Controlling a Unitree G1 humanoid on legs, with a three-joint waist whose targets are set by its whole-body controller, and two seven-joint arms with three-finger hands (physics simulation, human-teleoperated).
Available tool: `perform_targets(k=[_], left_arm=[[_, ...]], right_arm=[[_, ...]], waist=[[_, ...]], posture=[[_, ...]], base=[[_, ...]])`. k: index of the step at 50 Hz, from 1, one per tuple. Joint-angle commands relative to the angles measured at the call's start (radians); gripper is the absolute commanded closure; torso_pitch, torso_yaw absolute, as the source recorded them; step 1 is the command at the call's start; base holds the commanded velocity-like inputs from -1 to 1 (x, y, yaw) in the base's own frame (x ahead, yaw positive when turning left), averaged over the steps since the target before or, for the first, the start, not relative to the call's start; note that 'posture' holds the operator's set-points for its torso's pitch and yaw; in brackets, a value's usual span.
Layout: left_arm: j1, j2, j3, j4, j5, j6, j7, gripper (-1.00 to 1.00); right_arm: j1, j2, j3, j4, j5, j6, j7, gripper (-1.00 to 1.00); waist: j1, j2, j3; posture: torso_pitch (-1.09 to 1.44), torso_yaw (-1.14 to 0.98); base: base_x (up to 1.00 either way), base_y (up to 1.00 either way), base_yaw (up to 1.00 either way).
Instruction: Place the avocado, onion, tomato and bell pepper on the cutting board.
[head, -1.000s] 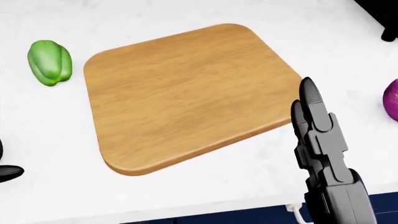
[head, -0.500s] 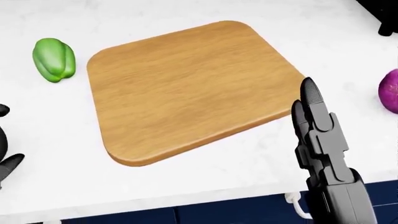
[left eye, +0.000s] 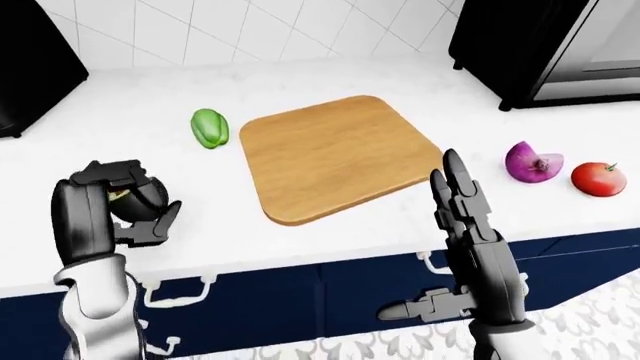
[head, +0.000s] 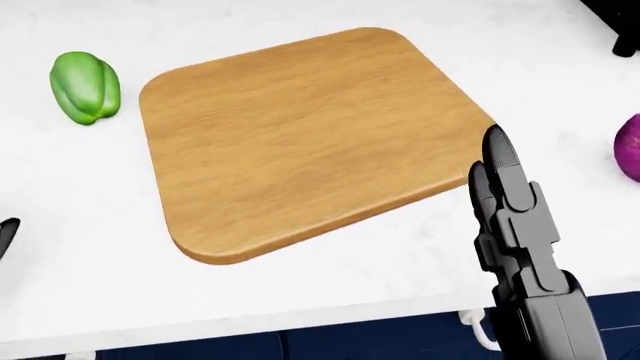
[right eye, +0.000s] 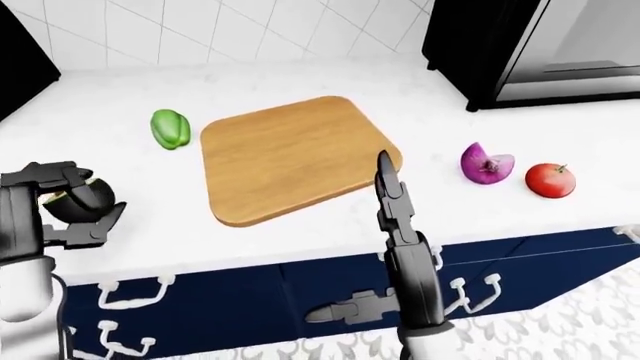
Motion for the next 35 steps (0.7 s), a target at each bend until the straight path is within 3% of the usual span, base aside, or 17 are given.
perform_targets(k=[1, 8, 16, 24, 29, 35], left_arm=[[-0.029, 0.019, 0.011, -0.102, -0.029, 0.009, 0.009, 1.00], [-0.066, 0.034, 0.020, -0.236, -0.057, 0.099, -0.030, 1.00], [-0.215, 0.128, -0.003, -0.338, -0.041, 0.265, -0.111, 1.00], [-0.399, 0.234, -0.032, -0.191, -0.063, 0.311, -0.099, 1.00], [-0.627, 0.284, -0.125, -0.020, -0.074, 0.373, -0.131, 1.00], [-0.910, 0.298, -0.207, 0.217, -0.065, 0.378, -0.192, 1.00]], right_arm=[[-0.010, 0.001, 0.000, -0.039, 0.004, -0.029, -0.004, -1.00], [-0.011, 0.000, 0.006, -0.040, 0.002, -0.025, -0.004, -1.00], [-0.014, 0.000, 0.006, -0.031, 0.006, -0.029, -0.006, -1.00], [-0.015, -0.001, 0.005, -0.019, 0.009, -0.038, -0.007, -1.00], [-0.017, -0.001, 0.004, -0.013, 0.011, -0.039, -0.006, -1.00], [-0.018, 0.000, 0.001, -0.006, 0.013, -0.042, -0.005, -1.00]], waist=[[0.000, 0.007, -0.016], [0.000, -0.001, -0.013], [0.002, -0.002, -0.010], [0.002, 0.002, -0.007], [0.003, 0.001, -0.005], [0.002, -0.006, -0.002]], posture=[[0.00, 0.00], [0.00, 0.00], [0.00, 0.00], [0.00, 0.00], [0.00, 0.00], [0.00, 0.00]], base=[[0.00, 0.00, 0.00], [0.00, 0.00, 0.00], [0.00, 0.00, 0.00], [0.00, 0.00, 0.00], [0.00, 0.00, 0.00], [0.00, 0.00, 0.00]])
